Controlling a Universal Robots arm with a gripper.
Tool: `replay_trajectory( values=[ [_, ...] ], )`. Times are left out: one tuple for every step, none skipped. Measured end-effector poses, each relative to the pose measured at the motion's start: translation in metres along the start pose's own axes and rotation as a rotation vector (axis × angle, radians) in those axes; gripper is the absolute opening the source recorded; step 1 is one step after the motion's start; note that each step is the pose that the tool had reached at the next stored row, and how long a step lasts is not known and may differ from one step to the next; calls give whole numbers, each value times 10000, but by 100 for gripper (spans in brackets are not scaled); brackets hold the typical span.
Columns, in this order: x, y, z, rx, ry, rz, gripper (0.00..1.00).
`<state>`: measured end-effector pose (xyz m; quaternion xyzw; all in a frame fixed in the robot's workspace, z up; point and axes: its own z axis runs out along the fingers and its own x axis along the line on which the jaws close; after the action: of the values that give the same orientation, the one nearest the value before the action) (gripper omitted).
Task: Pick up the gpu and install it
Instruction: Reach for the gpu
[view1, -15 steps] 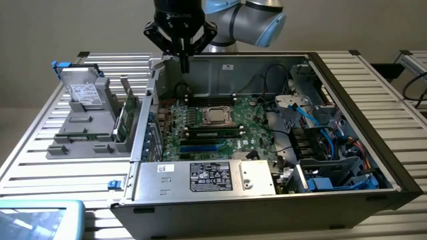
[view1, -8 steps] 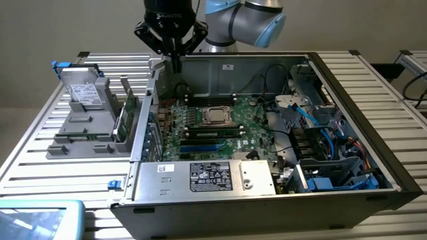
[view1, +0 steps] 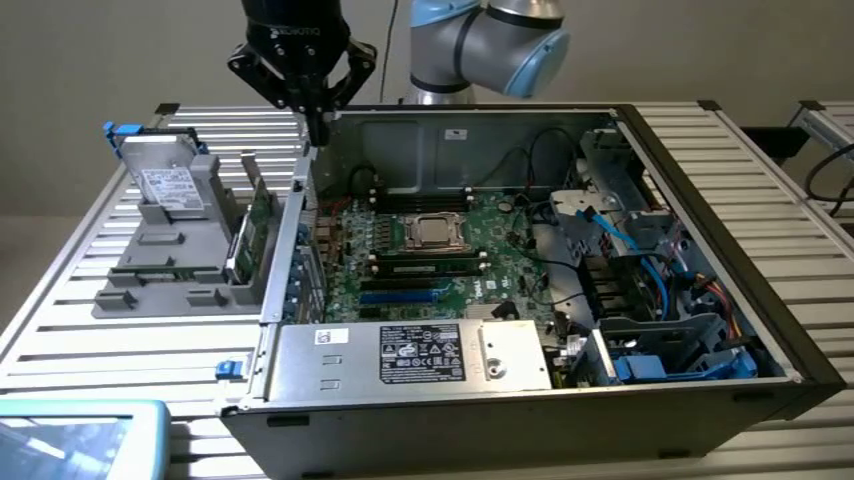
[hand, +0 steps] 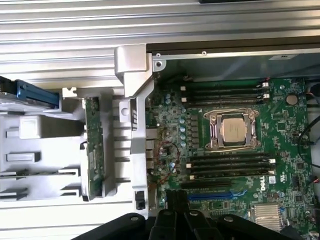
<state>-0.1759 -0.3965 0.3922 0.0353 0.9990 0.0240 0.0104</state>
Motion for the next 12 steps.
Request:
replay_trajectory(
  values=[
    [44, 0, 0, 0, 1, 1, 12],
    [84, -1, 0, 0, 0, 1, 12],
    [125, -1, 0, 0, 0, 1, 12],
    [162, -1, 0, 0, 1, 0, 12],
    [201, -1, 0, 0, 1, 1, 12],
    [235, 0, 1, 0, 0, 1, 12],
    [269, 1, 2, 0, 1, 2, 12],
    [298, 3, 2, 0, 0, 1, 12],
    [321, 4, 3, 0, 1, 1, 12],
    [340, 5, 3, 0, 1, 0, 12],
    [363, 5, 3, 0, 1, -1, 12],
    [391, 5, 5, -1, 1, -5, 12]
  ],
)
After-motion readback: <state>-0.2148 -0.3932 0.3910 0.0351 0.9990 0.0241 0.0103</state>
